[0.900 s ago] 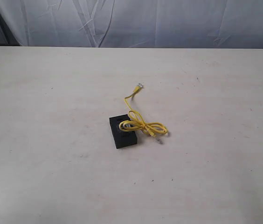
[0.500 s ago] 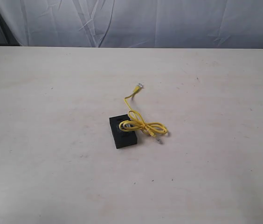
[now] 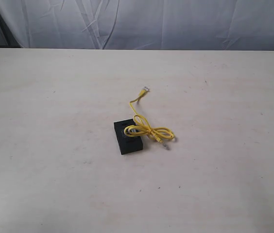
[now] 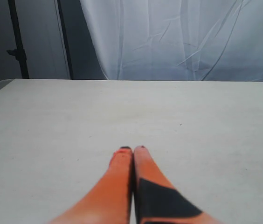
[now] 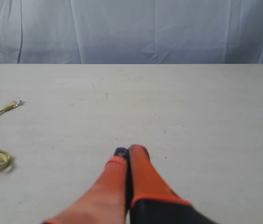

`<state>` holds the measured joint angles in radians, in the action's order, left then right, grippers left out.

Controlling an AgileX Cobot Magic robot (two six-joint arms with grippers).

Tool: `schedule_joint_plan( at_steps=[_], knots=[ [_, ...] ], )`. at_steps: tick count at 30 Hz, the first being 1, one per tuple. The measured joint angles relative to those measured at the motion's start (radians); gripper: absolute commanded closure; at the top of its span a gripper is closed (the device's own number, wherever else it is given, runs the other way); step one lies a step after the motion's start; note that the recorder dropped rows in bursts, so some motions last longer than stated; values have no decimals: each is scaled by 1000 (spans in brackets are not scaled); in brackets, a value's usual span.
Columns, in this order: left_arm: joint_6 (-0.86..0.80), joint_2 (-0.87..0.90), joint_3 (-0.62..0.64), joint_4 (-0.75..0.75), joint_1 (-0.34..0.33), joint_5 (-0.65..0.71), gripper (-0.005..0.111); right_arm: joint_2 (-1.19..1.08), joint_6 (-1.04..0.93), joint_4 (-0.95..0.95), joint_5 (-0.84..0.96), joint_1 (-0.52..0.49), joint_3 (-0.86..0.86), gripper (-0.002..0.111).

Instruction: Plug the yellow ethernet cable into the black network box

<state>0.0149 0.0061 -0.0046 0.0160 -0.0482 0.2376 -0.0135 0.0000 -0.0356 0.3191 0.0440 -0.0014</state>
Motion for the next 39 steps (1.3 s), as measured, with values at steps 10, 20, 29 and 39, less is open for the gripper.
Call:
schedule_joint_plan(
  at_steps=[10, 20, 29, 39],
  knots=[
    [0, 0, 0, 2, 0, 0, 106, 0, 0, -283, -110, 0, 0, 109],
    [0, 0, 0, 2, 0, -4, 106, 0, 0, -682, -319, 0, -33, 109],
    [0, 0, 0, 2, 0, -6, 106, -217, -41, -456, -184, 0, -316, 109],
    [6, 0, 0, -262, 0, -62, 106, -556, -317, -402, 44, 0, -585, 109]
  ],
)
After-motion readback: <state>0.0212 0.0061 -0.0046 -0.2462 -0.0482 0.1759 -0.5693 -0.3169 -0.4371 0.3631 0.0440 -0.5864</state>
